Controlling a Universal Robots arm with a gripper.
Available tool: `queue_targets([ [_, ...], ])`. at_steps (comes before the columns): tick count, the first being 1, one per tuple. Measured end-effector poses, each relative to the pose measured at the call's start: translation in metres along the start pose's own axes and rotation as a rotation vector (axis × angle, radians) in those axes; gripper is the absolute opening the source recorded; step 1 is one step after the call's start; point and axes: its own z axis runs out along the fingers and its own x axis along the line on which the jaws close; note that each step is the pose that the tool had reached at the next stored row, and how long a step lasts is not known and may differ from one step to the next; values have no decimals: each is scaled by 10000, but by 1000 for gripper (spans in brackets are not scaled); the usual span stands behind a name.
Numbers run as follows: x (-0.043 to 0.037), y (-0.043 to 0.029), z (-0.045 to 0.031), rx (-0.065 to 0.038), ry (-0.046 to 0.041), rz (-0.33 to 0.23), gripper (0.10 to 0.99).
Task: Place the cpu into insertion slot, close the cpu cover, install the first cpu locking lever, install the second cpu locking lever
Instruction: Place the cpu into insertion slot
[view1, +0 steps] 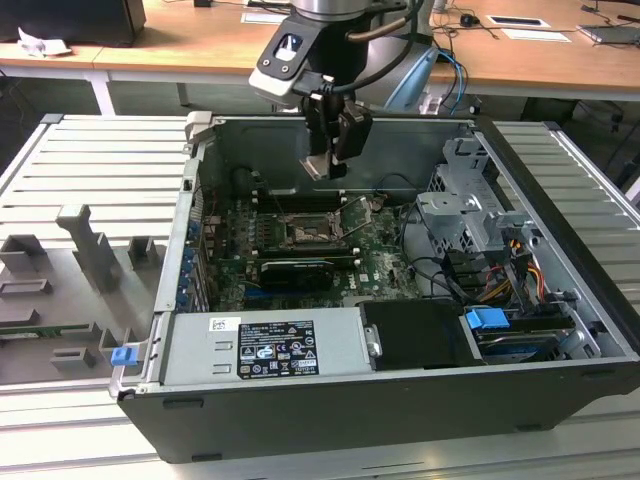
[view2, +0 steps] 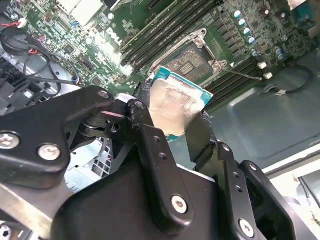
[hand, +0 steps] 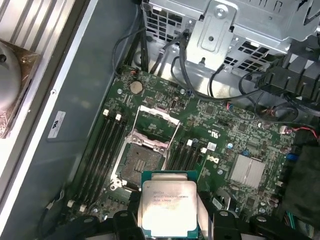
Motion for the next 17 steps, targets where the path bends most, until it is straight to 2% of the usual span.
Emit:
queue_targets([
  [7,0,-2,37,24,-88,862,525],
  [17,0,-5,69,31,-114,1163,525],
])
